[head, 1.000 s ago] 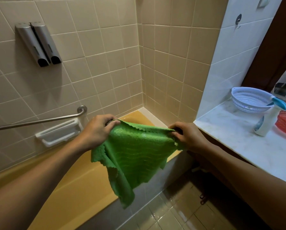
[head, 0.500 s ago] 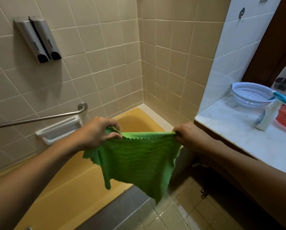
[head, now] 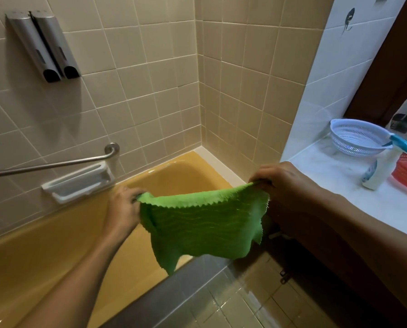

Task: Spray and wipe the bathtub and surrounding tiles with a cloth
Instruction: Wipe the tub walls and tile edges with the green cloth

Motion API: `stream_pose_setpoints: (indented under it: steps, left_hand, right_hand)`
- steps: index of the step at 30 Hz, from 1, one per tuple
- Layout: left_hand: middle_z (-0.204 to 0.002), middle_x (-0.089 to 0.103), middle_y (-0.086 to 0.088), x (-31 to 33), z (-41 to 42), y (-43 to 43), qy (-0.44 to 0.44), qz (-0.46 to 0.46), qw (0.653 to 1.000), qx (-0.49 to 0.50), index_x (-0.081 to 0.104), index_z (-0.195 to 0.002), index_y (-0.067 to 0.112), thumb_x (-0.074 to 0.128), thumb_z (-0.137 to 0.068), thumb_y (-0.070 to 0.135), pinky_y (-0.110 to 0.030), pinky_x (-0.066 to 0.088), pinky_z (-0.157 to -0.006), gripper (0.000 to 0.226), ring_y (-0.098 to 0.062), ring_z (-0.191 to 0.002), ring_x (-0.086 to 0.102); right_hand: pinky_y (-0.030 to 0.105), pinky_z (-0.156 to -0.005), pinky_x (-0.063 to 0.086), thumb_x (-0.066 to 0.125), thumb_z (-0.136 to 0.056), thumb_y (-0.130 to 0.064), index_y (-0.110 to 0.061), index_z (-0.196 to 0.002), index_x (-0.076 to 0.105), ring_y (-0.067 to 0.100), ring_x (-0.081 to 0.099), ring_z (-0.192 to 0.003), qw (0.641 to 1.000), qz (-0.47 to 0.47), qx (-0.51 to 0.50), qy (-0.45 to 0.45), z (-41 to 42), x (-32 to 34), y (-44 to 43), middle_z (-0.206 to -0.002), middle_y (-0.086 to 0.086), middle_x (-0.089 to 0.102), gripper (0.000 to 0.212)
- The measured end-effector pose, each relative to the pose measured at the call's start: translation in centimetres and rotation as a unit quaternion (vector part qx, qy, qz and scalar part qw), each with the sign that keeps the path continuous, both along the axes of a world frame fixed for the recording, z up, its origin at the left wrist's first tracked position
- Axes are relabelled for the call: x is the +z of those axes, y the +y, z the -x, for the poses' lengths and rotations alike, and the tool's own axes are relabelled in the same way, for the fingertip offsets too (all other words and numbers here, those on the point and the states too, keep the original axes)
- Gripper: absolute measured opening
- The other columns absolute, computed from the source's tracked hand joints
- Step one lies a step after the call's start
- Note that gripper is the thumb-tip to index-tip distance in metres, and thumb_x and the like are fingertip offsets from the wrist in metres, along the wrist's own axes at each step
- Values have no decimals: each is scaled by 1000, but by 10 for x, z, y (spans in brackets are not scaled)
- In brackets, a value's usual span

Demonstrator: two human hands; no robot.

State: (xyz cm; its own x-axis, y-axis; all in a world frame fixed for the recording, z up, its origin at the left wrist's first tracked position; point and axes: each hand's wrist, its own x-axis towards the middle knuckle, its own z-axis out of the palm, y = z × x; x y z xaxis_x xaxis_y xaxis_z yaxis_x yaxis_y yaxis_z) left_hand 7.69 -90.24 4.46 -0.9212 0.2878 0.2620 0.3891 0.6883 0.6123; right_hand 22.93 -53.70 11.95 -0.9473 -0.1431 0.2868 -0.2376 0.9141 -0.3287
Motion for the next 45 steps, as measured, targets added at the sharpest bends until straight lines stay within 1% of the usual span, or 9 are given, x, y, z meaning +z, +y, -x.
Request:
stream_pose_setpoints:
  steps: [5, 15, 20, 23, 26, 29, 34, 38, 45]
  left_hand:
    - [-112, 66, 0, 20, -30, 79, -121, -259, 942, -178, 82, -95, 35, 61, -92, -12, -31, 60, -83, 52, -18, -110, 64]
    - [-129, 71, -2, 45, -26, 130, -118, -86, 928, -343, 81, -107, 22, 63, -94, -8, -45, 56, -101, 38, -15, -122, 65]
    - [-127, 71, 8, 71, -18, 145, -55, 43, 915, -398, 81, -109, 23, 68, -93, -2, -35, 57, -99, 33, -4, -118, 65]
    - [-125, 71, 12, 77, -12, 151, -34, 94, 897, -431, 79, -113, 23, 67, -94, 1, -35, 57, -97, 32, -3, -117, 65]
    - [-127, 71, 8, 76, -15, 153, -76, 56, 914, -395, 77, -117, 22, 60, -97, -4, -34, 56, -98, 36, -9, -118, 66]
    - [-125, 68, -3, 70, -39, 159, -278, -163, 911, -258, 66, -125, 16, 56, -98, -5, -44, 58, -96, 35, -26, -115, 68]
    - [-105, 75, 1, 47, -71, 181, -367, -168, 906, -126, 75, -102, 18, 64, -85, 68, -42, 49, -96, 54, -17, -110, 65]
    - [-92, 76, 2, 45, -77, 206, -300, -212, 928, -58, 79, -90, 16, 67, -98, 34, -28, 46, -77, 23, -15, -98, 68]
    - [-95, 75, 4, 35, -84, 233, -341, -184, 920, -62, 75, -107, 14, 62, -102, 30, -5, 43, -54, 20, 3, -80, 67]
  right_hand:
    - [25, -73, 52, 79, -86, -11, -18, -100, 79, 0, 62, -78, 998, 57, 27, 22, 17, 4, -1, -91, -10, 74, 17]
    - [30, -85, 55, 75, -88, -5, -27, -147, 50, 11, 69, -87, 991, 103, 79, -35, 56, -7, 8, -92, -7, 71, 68]
    - [13, -69, 41, 71, -94, -21, -19, -134, 65, -6, 58, -75, 979, 50, 125, -152, 69, -2, 22, -79, -24, 63, 41]
    - [17, -69, 39, 70, -95, -25, -12, -114, 76, 1, 58, -79, 978, 28, 122, -166, 74, -4, 28, -91, -12, 69, 23]
    - [22, -65, 44, 70, -95, -25, -13, -104, 77, 9, 61, -80, 987, 47, 101, -113, 70, -8, 32, -89, -5, 73, 16]
    - [24, -67, 49, 72, -93, -23, -15, -102, 78, 10, 64, -79, 992, 88, 65, -69, 63, -13, 35, -87, -5, 74, 13]
    - [5, -61, 39, 71, -93, -17, -17, -105, 78, 3, 61, -73, 996, 87, 22, -9, 54, -25, 32, -87, -7, 74, 14]
    - [10, -62, 43, 70, -94, -18, -19, -105, 78, 7, 65, -74, 996, 88, -12, -1, 49, -32, 29, -90, -3, 77, 14]
    - [30, -71, 58, 68, -95, -19, -12, -105, 79, 12, 67, -74, 984, 146, -101, -5, 42, -25, 33, -85, 0, 74, 16]
